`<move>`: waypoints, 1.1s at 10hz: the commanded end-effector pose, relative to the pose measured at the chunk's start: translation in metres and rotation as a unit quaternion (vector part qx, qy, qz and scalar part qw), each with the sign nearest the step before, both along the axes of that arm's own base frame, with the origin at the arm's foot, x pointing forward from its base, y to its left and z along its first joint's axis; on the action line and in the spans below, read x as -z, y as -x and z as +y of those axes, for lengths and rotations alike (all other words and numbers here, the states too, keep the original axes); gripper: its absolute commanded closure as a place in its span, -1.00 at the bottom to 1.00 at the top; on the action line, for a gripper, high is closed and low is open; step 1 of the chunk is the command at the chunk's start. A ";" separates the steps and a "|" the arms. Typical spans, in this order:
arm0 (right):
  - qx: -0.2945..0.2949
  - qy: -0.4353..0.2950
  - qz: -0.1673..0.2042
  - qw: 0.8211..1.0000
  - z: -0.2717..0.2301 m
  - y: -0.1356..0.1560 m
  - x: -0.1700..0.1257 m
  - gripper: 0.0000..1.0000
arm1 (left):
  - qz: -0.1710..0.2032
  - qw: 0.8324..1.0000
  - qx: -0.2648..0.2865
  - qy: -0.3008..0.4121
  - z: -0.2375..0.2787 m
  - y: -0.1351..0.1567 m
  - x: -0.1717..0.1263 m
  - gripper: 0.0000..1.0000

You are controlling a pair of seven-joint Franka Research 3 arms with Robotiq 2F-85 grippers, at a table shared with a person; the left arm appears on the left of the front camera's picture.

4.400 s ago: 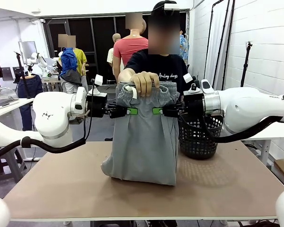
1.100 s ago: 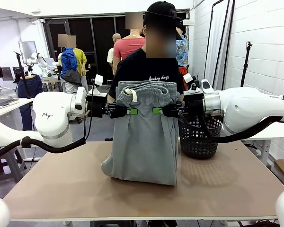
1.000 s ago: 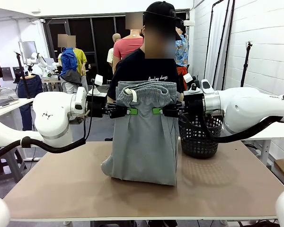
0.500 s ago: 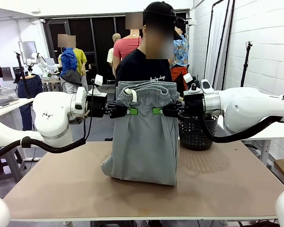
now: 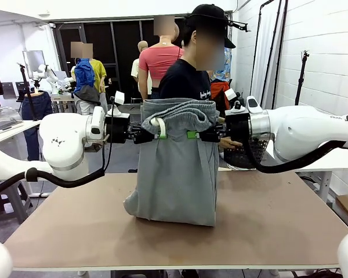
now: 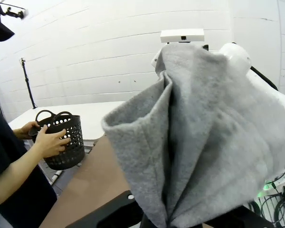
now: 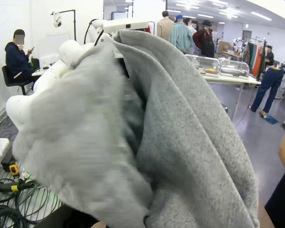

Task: Fold the training pants.
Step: Fold the Training pants in half.

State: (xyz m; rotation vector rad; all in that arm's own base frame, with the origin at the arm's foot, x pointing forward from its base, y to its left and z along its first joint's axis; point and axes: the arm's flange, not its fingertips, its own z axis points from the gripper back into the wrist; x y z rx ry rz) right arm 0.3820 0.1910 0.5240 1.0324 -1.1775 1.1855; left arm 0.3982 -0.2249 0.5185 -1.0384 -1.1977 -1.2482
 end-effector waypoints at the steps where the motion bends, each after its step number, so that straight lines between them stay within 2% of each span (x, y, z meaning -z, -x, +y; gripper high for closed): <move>1: -0.016 0.003 -0.014 1.000 0.012 -0.021 -0.019 1.00 | -0.034 0.999 -0.039 0.008 0.003 -0.012 -0.010 1.00; 5: 0.002 0.019 -0.052 0.998 0.022 -0.060 -0.048 1.00 | -0.090 0.993 -0.071 -0.012 -0.004 -0.051 -0.035 1.00; 9: 0.051 0.040 -0.123 0.990 0.035 -0.097 -0.081 1.00 | -0.169 0.978 -0.122 -0.029 -0.015 -0.085 -0.075 1.00; 11: 0.068 0.046 -0.142 0.986 0.040 -0.112 -0.094 1.00 | -0.184 0.971 -0.151 -0.027 -0.014 -0.100 -0.083 1.00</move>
